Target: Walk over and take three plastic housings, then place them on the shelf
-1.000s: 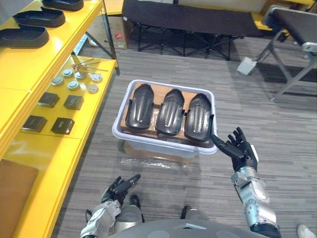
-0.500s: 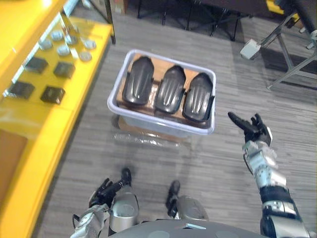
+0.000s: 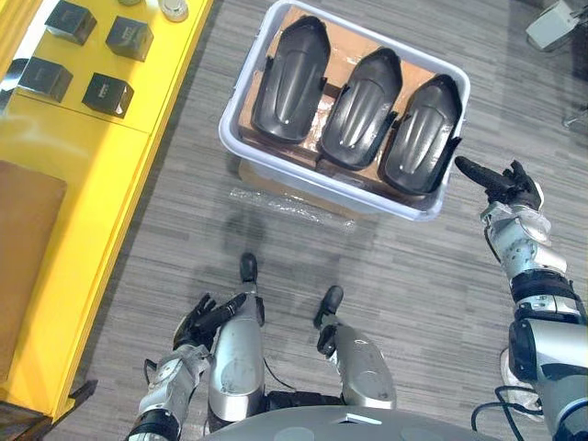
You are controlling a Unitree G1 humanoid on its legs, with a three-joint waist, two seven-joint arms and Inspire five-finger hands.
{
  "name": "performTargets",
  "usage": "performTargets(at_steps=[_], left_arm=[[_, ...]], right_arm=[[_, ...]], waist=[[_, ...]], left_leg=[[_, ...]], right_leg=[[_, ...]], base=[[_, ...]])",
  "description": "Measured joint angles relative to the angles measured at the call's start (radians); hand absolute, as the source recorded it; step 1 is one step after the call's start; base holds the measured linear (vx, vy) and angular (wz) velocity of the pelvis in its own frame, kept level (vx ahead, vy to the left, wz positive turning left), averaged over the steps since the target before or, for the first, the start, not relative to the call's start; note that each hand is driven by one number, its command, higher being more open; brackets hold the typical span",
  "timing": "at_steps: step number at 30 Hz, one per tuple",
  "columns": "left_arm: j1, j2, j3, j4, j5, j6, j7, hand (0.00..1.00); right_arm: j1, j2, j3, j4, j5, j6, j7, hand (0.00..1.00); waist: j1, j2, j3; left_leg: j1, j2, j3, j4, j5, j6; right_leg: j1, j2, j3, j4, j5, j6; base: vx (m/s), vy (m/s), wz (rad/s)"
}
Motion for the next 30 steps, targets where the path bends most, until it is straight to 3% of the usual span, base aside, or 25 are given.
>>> performTargets(at_steps=[5, 6, 8, 11, 14, 20, 21, 24, 30], left_arm=[[-0.036, -0.016, -0.029, 0.038, -0.041, -0.022, -0.004, 1.0], [-0.041, -0.021, -0.036, 0.041, -0.042, -0.025, -0.009, 1.0], [-0.065, -0.026, -0.049, 0.064, -0.044, -0.037, -0.021, 1.0], [-0.077, -0.028, -0.069, 0.068, -0.077, -0.04, -0.021, 1.0], [-0.1, -0.054, -0.089, 0.086, -0.085, -0.042, -0.022, 1.0], [-0.112, -0.078, -0.113, 0.114, -0.108, -0.06, -0.027, 1.0], [-0.111, -0.08, -0.119, 0.124, -0.11, -0.065, -0.03, 1.0], [-0.111, -0.085, -0.124, 0.137, -0.111, -0.073, -0.042, 1.0], [-0.109, -0.084, -0.13, 0.145, -0.109, -0.106, -0.063, 1.0]], right_arm=[[-0.086, -0.063, 0.02, 0.12, -0.003, 0.013, 0.023, 1.0], [-0.11, -0.091, 0.034, 0.138, -0.004, 0.013, 0.032, 1.0], [-0.156, -0.132, 0.063, 0.151, -0.01, 0.014, 0.033, 1.0], [-0.191, -0.147, 0.108, 0.158, -0.01, 0.016, 0.033, 1.0], [-0.255, -0.175, 0.165, 0.178, -0.012, 0.039, 0.007, 1.0], [-0.309, -0.248, 0.213, 0.185, -0.05, 0.054, -0.019, 1.0], [-0.316, -0.254, 0.213, 0.185, -0.052, 0.054, -0.02, 0.0], [-0.323, -0.272, 0.214, 0.185, -0.061, 0.056, -0.007, 0.0], [-0.322, -0.298, 0.208, 0.188, -0.131, 0.058, -0.013, 0.0]], waist=[[0.013, 0.037, 0.014], [0.013, 0.055, 0.018], [0.019, 0.083, 0.021], [0.032, 0.096, 0.024], [0.051, 0.141, 0.033], [0.062, 0.188, 0.038], [0.063, 0.194, 0.036], [0.06, 0.209, 0.036], [0.046, 0.215, 0.036]], left_leg=[[-0.051, -0.008, -0.01, 0.019, 0.002, 0.005], [-0.065, -0.007, -0.017, 0.028, 0.002, 0.005], [-0.104, -0.008, -0.029, 0.049, 0.002, 0.006], [-0.13, -0.008, -0.035, 0.055, 0.006, 0.005], [-0.162, -0.015, -0.052, 0.066, 0.014, 0.006], [-0.177, -0.045, -0.055, 0.023, 0.053, 0.014], [-0.176, -0.049, -0.054, 0.012, 0.057, 0.012], [-0.176, -0.053, -0.055, 0.002, 0.066, 0.014], [-0.176, -0.05, -0.058, -0.01, 0.077, 0.016]], right_leg=[[-0.064, -0.013, -0.001, 0.058, -0.017, -0.006], [-0.079, -0.018, -0.003, 0.079, -0.026, -0.006], [-0.123, -0.029, -0.008, 0.13, -0.045, -0.006], [-0.159, -0.035, -0.009, 0.168, -0.06, -0.012], [-0.201, -0.053, -0.022, 0.231, -0.09, -0.018], [-0.261, -0.094, -0.022, 0.303, -0.117, -0.016], [-0.27, -0.099, -0.021, 0.306, -0.122, -0.021], [-0.28, -0.106, -0.02, 0.323, -0.135, -0.018], [-0.29, -0.105, -0.022, 0.336, -0.141, -0.023]], base=[[-0.04, 0.029, 0.04], [-0.05, 0.026, 0.1], [-0.06, 0.02, 0.12], [-0.04, 0.003, 0.06], [-0.03, -0.008, 0.16], [-0.02, -0.01, 0.11], [-0.01, 0.0, 0.05], [-0.01, -0.003, 0.03], [0.0, 0.0, 0.0]])
